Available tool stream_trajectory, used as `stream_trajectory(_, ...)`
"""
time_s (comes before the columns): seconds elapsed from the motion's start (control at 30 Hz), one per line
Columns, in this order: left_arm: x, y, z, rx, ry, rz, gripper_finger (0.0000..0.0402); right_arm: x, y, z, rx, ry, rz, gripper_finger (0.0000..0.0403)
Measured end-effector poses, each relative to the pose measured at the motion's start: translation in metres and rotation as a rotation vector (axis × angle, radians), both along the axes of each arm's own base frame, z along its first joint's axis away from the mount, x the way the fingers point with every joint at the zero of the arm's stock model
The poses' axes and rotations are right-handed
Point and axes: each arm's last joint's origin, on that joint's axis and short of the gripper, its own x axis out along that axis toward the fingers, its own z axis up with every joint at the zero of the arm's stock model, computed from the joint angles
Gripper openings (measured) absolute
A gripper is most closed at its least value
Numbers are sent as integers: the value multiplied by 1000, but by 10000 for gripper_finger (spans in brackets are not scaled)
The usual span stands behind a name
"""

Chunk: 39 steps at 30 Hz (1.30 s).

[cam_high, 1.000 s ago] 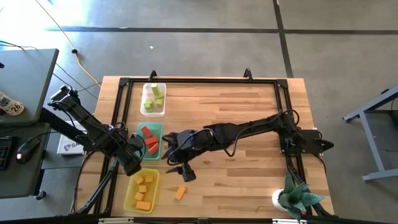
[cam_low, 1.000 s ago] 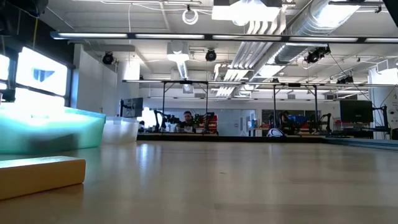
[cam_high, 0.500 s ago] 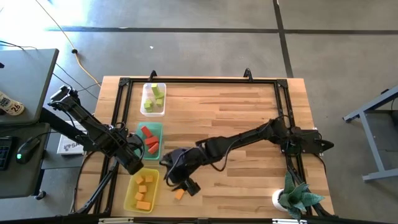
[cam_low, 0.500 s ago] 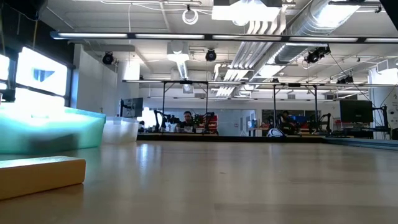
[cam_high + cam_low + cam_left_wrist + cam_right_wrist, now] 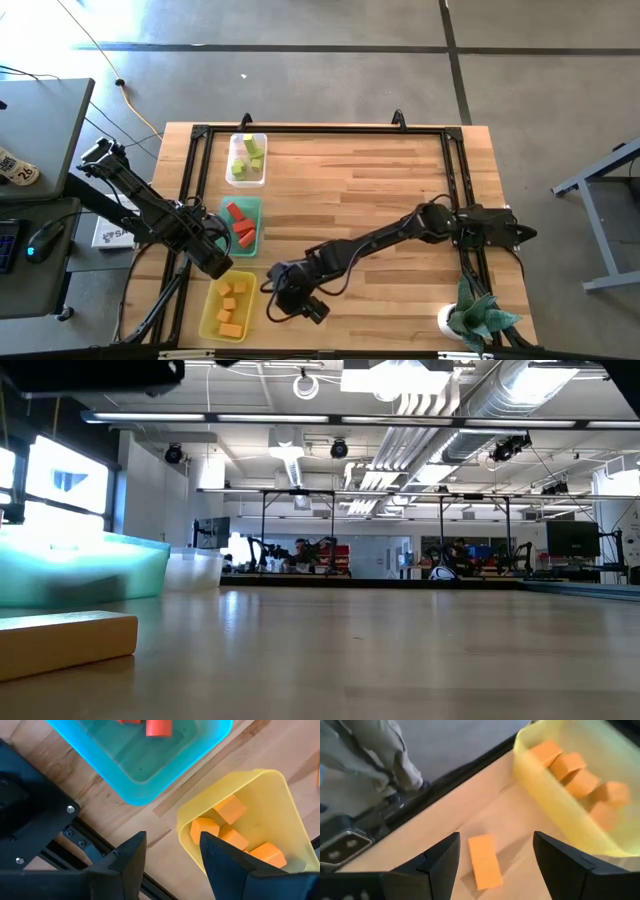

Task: Sort & place blocks by color
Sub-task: Put the yellow rectangular block into the yellow bin

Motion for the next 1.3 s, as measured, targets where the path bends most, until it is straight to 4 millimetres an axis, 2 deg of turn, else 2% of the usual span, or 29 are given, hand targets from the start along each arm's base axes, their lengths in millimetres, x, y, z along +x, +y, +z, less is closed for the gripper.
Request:
stream_trajectory(0.53, 1, 2, 0, 53, -35, 32, 172, 11, 3, -72, -101, 116, -30, 238)
stream_trajectory(1.13, 1, 2, 0, 83, -53, 12, 172, 13, 3, -98, -116, 167, -31, 238)
stream_trajectory(1.3, 2, 3, 0, 89, -57, 10, 172, 13, 2, -99, -119, 176, -30, 211)
